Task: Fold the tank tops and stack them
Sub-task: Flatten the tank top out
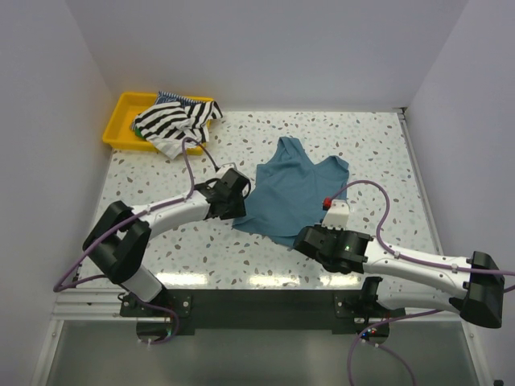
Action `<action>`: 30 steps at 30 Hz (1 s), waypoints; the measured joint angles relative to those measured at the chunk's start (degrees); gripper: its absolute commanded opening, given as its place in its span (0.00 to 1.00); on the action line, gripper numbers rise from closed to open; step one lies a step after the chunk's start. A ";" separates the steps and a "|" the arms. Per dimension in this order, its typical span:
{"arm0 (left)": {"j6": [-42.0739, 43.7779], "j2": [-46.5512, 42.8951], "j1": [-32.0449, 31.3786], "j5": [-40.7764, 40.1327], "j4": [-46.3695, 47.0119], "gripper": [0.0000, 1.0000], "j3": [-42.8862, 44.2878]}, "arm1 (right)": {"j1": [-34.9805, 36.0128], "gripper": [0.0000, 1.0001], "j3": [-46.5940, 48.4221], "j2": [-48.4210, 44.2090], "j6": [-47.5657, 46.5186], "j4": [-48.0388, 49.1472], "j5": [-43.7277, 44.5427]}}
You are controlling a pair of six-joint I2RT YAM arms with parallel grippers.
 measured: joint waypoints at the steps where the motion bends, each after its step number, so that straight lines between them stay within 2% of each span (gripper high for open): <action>1: -0.24 0.00 -0.13 0.04 0.02 0.41 0.00 | 0.00 0.00 -0.02 0.00 0.00 0.00 -0.04; 21: -5.03 4.79 -1.27 -0.74 0.13 0.40 -0.07 | 0.00 0.00 -1.55 -0.37 0.07 0.09 -0.94; 30: -4.96 5.35 -1.27 -1.31 0.70 0.29 -0.35 | 0.00 0.00 -2.01 -0.37 0.26 0.11 -1.25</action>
